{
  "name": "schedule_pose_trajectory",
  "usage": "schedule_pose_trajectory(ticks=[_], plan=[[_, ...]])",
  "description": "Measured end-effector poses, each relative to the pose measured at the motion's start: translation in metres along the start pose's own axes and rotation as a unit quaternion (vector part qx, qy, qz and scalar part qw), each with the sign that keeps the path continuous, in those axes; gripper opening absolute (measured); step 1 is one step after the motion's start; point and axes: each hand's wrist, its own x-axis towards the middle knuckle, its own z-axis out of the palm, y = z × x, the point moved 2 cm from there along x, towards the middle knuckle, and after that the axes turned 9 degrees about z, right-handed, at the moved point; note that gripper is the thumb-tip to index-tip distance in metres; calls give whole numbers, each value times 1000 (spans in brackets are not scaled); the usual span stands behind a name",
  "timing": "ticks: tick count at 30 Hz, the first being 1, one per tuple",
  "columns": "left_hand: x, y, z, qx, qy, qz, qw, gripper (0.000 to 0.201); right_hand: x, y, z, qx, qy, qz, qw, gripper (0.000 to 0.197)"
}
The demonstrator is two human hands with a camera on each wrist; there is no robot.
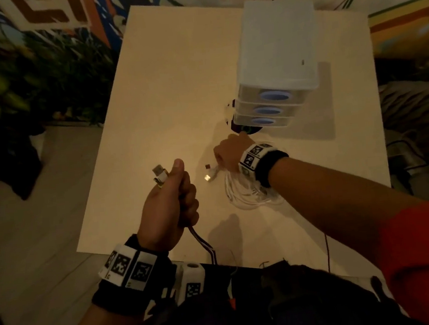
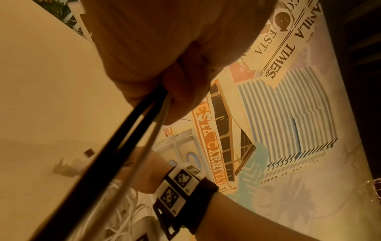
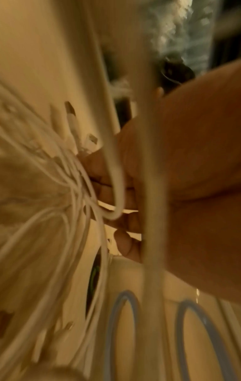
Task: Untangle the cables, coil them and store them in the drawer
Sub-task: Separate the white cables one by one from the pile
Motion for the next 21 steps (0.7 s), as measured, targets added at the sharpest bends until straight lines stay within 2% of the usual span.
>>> schedule_pose_trajectory(ticks=[3,7,11,14,17,19,21], plan=[[7,-1,1,-1,18,14,1000,45,-15,13,-17,140,43,0,989,15],[24,-8,5,43,55,37,997,37,-47,30,-30,267,91,-32,959,16],[45,-18,14,121,60,34,990,32,-64,42,-31,298,106,-32,948,16],[58,-24,27,179,23,29,983,28,-75,47,-30,308,115,-34,944,15],[67,-28,40,275,-6,63,959,14,-82,48,-28,319,122,-35,939,17],[71,-30,45,321,2,96,942,16,-86,50,-27,337,130,-37,932,17],[74,-32,45,314,29,113,942,19,-90,55,-25,370,135,-32,919,17]])
